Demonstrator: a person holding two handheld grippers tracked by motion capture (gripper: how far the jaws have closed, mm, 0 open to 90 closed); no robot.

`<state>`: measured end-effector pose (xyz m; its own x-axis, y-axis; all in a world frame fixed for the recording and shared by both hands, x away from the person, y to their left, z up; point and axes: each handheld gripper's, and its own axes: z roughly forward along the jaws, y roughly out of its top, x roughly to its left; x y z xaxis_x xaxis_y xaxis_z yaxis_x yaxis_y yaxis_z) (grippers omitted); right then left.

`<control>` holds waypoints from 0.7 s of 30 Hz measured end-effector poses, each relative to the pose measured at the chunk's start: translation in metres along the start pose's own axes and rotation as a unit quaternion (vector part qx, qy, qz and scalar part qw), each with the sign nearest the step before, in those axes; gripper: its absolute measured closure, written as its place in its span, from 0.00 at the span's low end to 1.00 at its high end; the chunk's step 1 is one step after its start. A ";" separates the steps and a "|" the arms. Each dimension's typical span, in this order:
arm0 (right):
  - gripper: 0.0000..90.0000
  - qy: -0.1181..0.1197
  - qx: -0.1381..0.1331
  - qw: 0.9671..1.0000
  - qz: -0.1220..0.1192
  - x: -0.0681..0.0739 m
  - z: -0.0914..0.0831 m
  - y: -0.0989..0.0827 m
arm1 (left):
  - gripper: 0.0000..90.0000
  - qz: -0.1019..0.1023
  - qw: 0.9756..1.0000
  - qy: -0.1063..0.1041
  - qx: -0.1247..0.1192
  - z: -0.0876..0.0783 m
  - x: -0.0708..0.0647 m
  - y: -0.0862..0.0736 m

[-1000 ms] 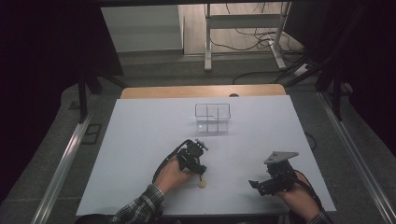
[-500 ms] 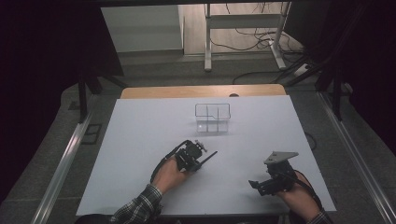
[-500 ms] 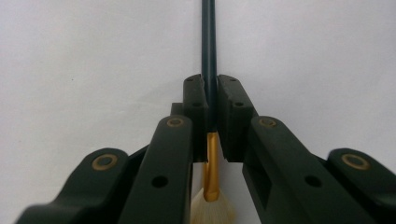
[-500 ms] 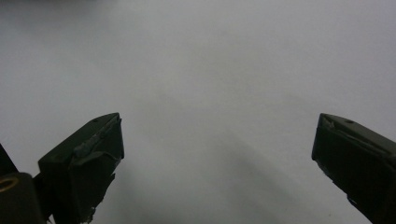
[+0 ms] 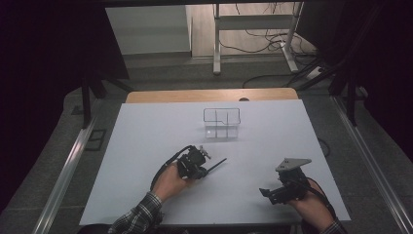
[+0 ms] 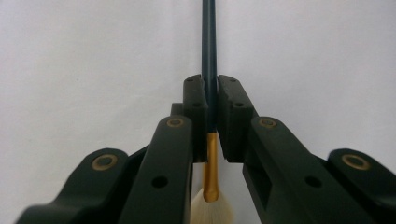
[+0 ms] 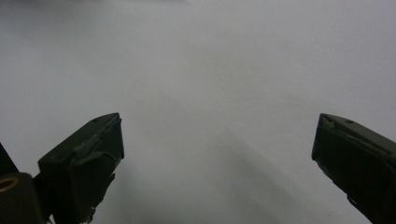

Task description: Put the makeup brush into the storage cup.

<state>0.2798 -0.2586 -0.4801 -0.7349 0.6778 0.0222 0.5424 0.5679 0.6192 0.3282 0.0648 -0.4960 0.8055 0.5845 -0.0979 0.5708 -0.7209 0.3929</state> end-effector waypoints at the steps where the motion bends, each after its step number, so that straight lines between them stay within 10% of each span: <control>1: 0.03 0.000 0.000 1.000 0.000 0.000 0.000 0.000 | 0.93 0.003 1.000 -0.002 -0.003 -0.001 0.000 -0.001; 21: 0.00 0.006 -0.016 1.000 0.003 -0.001 -0.002 0.000 | 0.93 0.031 0.997 -0.009 -0.063 -0.031 -0.009 -0.019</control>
<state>0.2795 -0.2604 -0.4788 -0.7370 0.6749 0.0360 0.5340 0.5488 0.6432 0.3047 0.0848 -0.4741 0.8419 0.5327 -0.0867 0.4967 -0.7019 0.5105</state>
